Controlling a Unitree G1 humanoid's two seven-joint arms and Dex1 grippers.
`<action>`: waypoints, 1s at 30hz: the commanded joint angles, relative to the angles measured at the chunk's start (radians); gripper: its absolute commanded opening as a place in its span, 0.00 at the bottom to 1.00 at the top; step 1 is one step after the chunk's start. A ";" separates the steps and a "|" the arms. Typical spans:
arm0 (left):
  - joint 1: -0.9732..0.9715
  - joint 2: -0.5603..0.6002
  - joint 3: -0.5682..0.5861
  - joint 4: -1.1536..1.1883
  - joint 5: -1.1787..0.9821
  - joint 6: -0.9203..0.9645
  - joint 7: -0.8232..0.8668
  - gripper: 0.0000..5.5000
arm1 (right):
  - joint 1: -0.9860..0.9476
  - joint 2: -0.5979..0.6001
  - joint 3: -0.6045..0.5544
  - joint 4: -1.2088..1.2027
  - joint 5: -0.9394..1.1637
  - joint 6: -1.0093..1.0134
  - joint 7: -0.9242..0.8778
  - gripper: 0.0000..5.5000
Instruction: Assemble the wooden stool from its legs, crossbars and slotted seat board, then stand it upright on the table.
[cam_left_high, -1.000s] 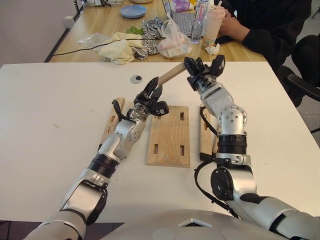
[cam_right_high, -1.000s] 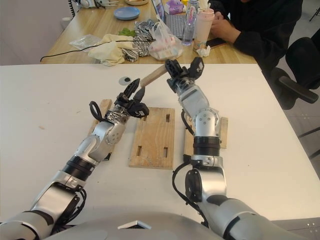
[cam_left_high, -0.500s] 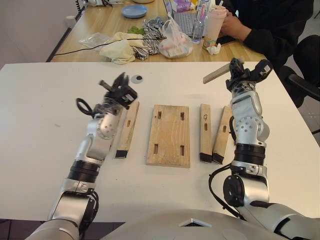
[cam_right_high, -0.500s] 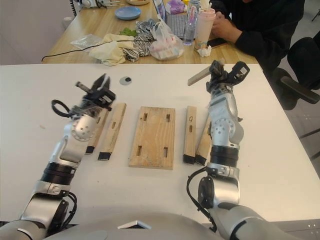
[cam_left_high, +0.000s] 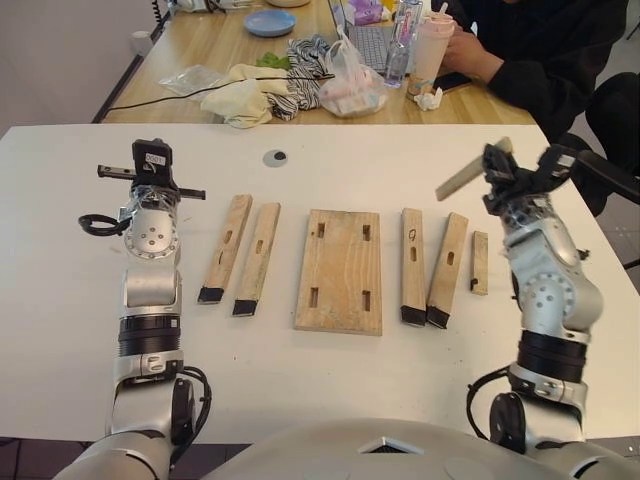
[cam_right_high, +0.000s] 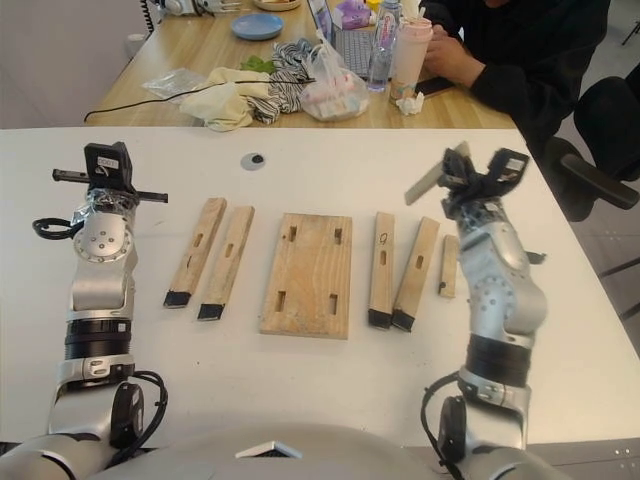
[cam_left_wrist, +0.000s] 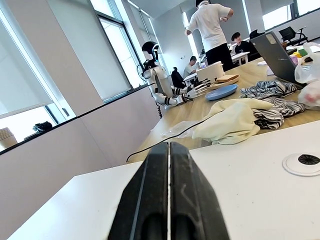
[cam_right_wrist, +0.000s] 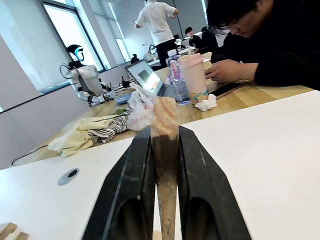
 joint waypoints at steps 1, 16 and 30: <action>0.037 -0.029 0.013 -0.010 -0.006 0.003 0.038 0.00 | 0.066 -0.036 -0.058 -0.056 0.051 0.087 -0.010 0.07; 0.063 -0.050 0.018 -0.022 0.009 -0.013 0.112 0.00 | 0.219 0.073 -0.174 -0.265 0.378 0.337 -0.260 0.07; 0.008 -0.022 -0.012 0.031 0.021 -0.031 0.093 0.00 | 0.280 0.112 -0.066 -0.184 0.160 0.137 -0.267 0.07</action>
